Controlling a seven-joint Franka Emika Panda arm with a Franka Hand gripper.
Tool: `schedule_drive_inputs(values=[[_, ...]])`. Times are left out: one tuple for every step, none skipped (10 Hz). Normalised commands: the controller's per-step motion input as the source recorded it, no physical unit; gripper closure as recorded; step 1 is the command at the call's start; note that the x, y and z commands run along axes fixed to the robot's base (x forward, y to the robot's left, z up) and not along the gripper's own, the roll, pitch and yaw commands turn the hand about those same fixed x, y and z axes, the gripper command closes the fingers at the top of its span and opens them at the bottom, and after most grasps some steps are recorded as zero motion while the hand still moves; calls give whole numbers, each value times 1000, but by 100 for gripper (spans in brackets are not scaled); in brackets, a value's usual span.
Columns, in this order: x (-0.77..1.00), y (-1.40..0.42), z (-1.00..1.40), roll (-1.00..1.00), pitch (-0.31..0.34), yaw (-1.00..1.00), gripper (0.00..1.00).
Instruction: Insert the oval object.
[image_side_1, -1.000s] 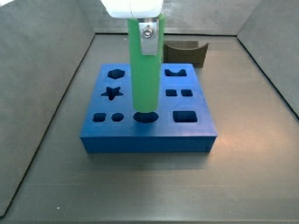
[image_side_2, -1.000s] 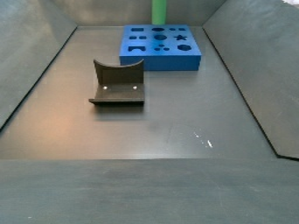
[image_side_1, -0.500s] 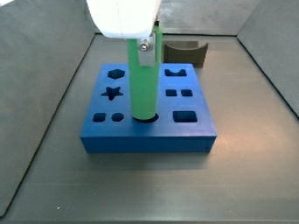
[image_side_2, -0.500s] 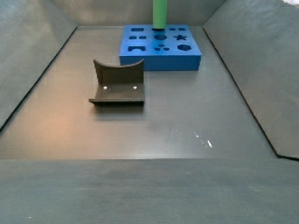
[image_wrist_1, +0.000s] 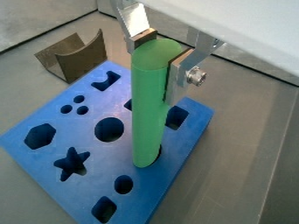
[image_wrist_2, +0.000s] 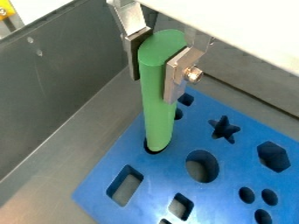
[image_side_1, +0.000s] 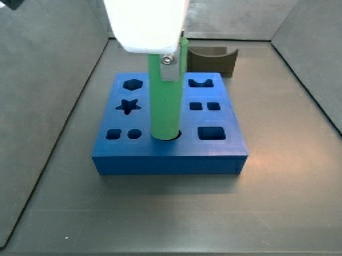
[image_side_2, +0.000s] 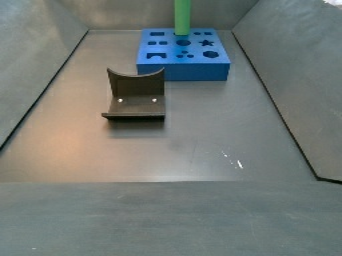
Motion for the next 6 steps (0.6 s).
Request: schedule_drive_inputs(values=[[126,-23,-166,-34,0,0,100],[54,0,-186,-26,0,0,100],[0,0,-260,-37,-17,0,100],[0,0,-317,-36,-31,0,100],[0,0,-311,-49,-54,0,100],[0,0,-280,-63,-49,0,100]])
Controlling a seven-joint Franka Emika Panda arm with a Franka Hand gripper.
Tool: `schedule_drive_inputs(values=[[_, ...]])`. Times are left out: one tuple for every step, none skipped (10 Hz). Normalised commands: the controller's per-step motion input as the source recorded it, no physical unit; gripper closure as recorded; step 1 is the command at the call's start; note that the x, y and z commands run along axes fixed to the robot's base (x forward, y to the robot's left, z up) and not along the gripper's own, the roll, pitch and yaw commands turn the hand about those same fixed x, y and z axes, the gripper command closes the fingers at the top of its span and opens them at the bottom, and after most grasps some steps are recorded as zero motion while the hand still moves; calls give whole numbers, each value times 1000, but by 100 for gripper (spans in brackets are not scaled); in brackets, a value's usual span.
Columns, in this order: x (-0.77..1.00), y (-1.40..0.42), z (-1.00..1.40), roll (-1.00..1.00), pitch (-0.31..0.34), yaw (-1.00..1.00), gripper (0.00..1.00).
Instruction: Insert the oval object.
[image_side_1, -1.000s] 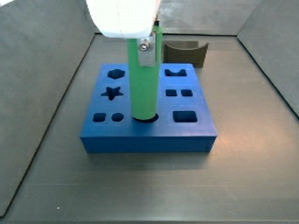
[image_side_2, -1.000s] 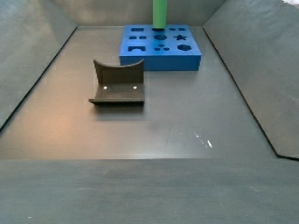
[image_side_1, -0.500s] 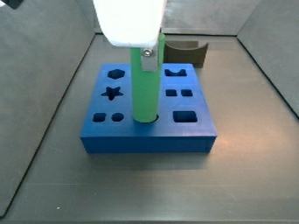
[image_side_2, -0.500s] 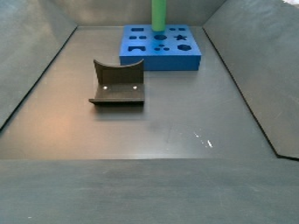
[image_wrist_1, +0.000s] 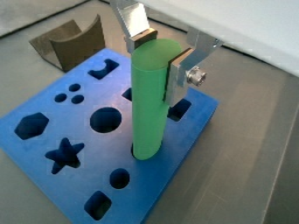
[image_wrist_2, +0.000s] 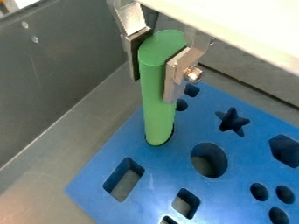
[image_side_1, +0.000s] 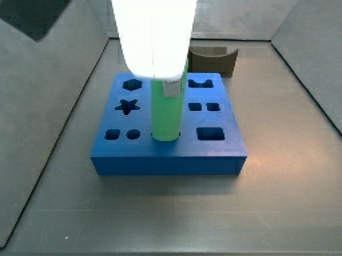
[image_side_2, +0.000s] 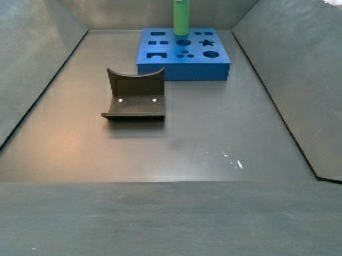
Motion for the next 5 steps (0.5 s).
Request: schedule_drive_inputs(values=[[0,0,-269,-80,-43,0,100],[0,0,-269,-86,-47,0,100],[6,0,-243,-83,-44,0,100],[0,-6,-49,-44,-47,0,100],[0,0,0,0,0,0,100]])
